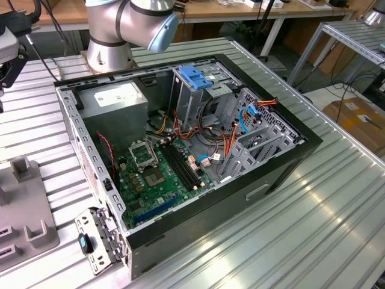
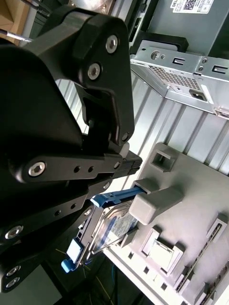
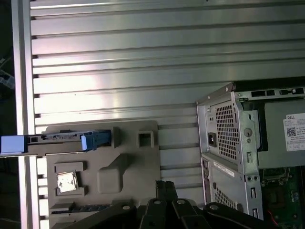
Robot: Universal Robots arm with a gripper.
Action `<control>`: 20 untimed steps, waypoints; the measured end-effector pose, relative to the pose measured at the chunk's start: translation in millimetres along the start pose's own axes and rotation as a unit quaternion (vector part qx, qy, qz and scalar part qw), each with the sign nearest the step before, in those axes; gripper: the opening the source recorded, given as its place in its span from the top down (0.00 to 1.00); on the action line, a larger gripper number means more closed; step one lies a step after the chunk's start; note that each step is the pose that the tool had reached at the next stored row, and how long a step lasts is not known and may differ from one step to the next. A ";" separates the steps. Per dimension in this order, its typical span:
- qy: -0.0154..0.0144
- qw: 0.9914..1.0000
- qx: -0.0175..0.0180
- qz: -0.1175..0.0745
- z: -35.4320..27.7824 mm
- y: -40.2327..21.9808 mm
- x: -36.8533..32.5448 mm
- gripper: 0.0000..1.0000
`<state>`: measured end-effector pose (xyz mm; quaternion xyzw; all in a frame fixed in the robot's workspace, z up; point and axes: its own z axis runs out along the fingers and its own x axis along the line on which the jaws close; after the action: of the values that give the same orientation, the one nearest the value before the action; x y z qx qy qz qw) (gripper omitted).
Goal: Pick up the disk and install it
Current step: 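Reach for the disk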
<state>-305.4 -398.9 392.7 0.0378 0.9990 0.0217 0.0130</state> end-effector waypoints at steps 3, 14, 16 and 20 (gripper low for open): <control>0.000 1.000 0.000 0.000 0.0 0.0 0.1 0.89; 0.000 1.000 0.000 0.000 -0.1 -0.4 5.7 0.89; 0.000 1.000 0.000 0.000 -0.2 -0.7 9.2 0.89; 0.000 1.000 0.000 0.000 -0.4 -1.4 17.9 0.89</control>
<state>-323.3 -398.9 392.6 0.0379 0.9990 0.0217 0.0131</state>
